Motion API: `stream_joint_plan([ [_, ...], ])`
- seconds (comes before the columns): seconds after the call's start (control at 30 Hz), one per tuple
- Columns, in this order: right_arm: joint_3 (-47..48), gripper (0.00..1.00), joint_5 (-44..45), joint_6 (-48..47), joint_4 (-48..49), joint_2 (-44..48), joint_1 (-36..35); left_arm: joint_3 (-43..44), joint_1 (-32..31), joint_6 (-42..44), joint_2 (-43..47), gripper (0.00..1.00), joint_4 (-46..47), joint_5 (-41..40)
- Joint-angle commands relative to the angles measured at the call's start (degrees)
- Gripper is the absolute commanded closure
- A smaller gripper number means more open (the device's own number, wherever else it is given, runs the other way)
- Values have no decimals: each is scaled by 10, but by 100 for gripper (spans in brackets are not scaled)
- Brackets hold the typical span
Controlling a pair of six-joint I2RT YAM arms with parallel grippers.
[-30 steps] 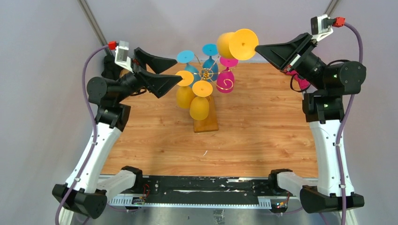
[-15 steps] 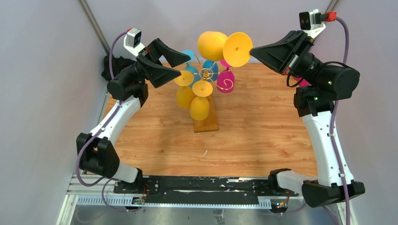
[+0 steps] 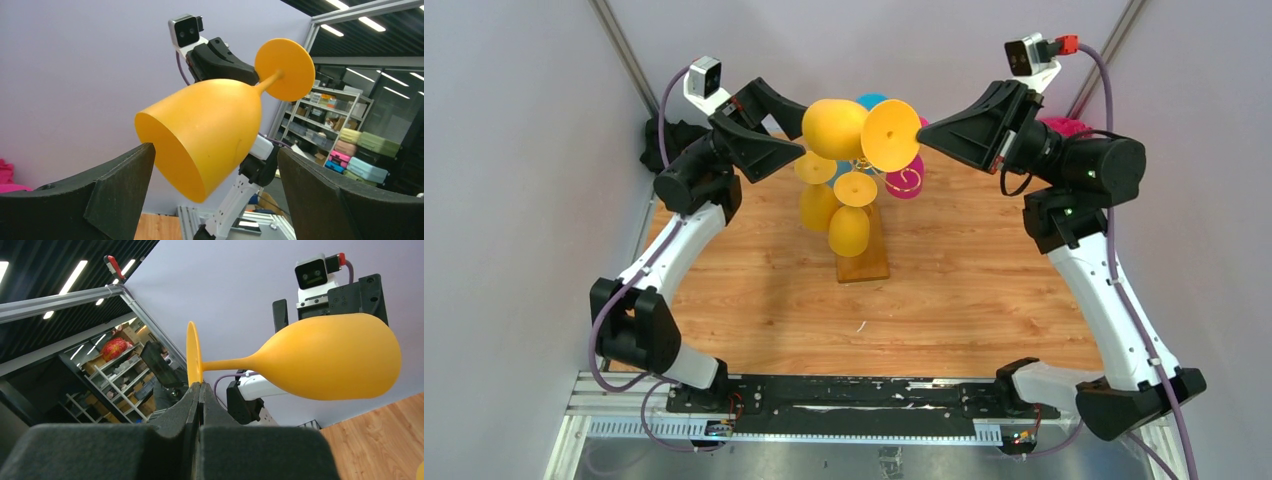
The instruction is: Take the wine glass off the wine glass rack
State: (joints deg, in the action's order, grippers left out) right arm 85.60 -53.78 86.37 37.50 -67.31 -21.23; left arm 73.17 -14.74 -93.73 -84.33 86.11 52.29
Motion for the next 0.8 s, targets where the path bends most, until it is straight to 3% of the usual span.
stream_joint_plan([
  [0.0, -5, 100, 14, -24, 23, -12, -31, -9, -1, -6, 13, 3, 32, -5],
  [0.23, -54, 100, 23, -11, 85, -35, -39, -58, -7, -1, 96, 23, 32, -25],
  [0.33, -68, 100, 24, -3, 107, -53, -40, -85, -8, -3, 133, 50, 32, -45],
  [0.53, -77, 100, 27, 21, 141, -74, -52, -128, -9, -11, 151, 87, 32, -65],
  [0.67, -80, 100, 21, -1, 113, -57, -55, -134, -9, -19, 134, 100, 30, -65],
  [0.73, -78, 100, 20, -27, 83, -42, -54, -133, -8, -14, 128, 100, 14, -68],
  [0.77, -75, 92, 19, -50, 58, -32, -54, -132, -7, -6, 129, 100, 4, -71],
])
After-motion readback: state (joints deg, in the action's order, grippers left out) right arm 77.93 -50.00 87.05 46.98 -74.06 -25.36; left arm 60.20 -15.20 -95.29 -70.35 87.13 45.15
